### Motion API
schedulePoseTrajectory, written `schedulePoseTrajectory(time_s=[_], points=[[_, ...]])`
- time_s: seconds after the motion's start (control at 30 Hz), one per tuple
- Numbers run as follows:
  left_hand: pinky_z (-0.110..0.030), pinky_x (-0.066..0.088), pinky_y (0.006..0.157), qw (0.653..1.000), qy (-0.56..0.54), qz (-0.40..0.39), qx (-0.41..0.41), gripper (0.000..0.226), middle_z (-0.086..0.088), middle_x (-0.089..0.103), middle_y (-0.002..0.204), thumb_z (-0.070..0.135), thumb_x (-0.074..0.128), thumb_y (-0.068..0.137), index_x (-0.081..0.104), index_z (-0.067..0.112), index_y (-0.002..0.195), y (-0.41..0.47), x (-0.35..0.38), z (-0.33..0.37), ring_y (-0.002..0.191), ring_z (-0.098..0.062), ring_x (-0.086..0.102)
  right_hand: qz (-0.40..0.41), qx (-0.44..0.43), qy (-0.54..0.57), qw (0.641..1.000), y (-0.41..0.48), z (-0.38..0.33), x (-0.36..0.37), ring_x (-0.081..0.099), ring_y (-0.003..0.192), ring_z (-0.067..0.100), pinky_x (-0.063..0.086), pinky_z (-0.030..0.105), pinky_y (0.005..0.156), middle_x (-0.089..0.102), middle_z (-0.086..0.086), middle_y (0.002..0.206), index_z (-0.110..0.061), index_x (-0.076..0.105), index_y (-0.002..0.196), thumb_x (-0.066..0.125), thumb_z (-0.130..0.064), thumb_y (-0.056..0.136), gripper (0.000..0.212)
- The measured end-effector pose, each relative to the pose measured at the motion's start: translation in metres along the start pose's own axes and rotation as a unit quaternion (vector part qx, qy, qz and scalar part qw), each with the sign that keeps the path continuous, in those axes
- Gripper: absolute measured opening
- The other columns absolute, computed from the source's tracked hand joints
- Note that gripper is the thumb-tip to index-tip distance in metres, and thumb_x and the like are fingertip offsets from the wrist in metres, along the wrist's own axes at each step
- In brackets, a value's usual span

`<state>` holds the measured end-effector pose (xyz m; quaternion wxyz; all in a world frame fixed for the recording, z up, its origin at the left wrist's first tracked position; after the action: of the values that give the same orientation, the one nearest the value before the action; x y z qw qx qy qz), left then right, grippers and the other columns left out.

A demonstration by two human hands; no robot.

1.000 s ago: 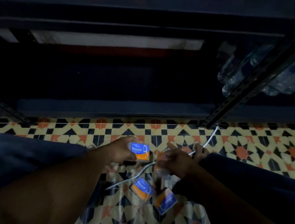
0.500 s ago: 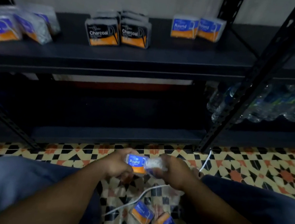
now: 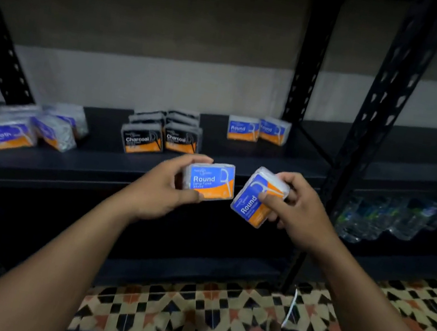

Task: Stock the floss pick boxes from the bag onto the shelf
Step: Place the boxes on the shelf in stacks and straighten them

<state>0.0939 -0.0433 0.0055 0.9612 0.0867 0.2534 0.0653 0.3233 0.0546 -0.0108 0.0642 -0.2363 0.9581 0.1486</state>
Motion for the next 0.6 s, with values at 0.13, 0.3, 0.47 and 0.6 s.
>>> schedulePoseTrajectory(time_s=[0.13, 0.3, 0.47, 0.6], points=[[-0.011, 0.046, 0.089, 0.998, 0.034, 0.033, 0.037, 0.059, 0.004, 0.068, 0.118, -0.005, 0.074, 0.08, 0.056, 0.021, 0.13, 0.035, -0.002, 0.025, 0.097, 0.003, 0.062, 0.037, -0.016, -0.016, 0.999, 0.024, -0.017, -0.022, 0.055, 0.05, 0.008, 0.04, 0.018, 0.041, 0.066, -0.003, 0.067, -0.017, 0.054, 0.101, 0.072, -0.01, 0.085, 0.025], [-0.024, 0.051, 0.096, 0.992, 0.1, 0.057, 0.053, 0.062, 0.002, 0.066, 0.121, 0.006, 0.074, 0.076, 0.054, 0.03, 0.13, 0.079, 0.012, 0.023, 0.102, -0.005, 0.064, 0.097, -0.003, -0.069, 0.993, 0.058, -0.006, -0.043, 0.065, 0.064, 0.018, 0.049, 0.032, 0.052, 0.07, 0.002, 0.081, -0.035, 0.052, 0.091, 0.077, -0.035, 0.075, 0.03], [-0.037, 0.05, 0.098, 0.985, 0.148, 0.082, 0.02, 0.066, -0.001, 0.062, 0.121, 0.018, 0.068, 0.07, 0.05, 0.039, 0.131, 0.115, 0.032, -0.003, 0.106, -0.017, 0.063, 0.17, 0.051, -0.183, 0.967, 0.086, 0.024, -0.053, 0.065, 0.08, 0.022, 0.052, 0.036, 0.072, 0.068, -0.002, 0.087, -0.028, 0.049, 0.094, 0.077, -0.04, 0.073, 0.037], [-0.038, 0.05, 0.094, 0.976, 0.189, 0.111, -0.013, 0.068, -0.002, 0.058, 0.122, 0.015, 0.066, 0.073, 0.041, 0.035, 0.133, 0.138, 0.04, -0.024, 0.108, -0.022, 0.06, 0.17, 0.093, -0.366, 0.91, 0.103, 0.048, -0.055, 0.054, 0.106, 0.026, 0.043, 0.043, 0.088, 0.063, -0.002, 0.104, -0.029, 0.048, 0.092, 0.065, -0.061, 0.073, 0.041]])
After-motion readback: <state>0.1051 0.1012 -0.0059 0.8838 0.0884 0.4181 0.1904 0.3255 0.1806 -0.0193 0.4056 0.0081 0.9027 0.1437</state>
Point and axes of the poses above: each hand's wrist, its own y-axis towards the middle knuckle, its own x-axis out of the palm, z = x × y, the point moved 5 cm from there along y, towards the middle knuckle
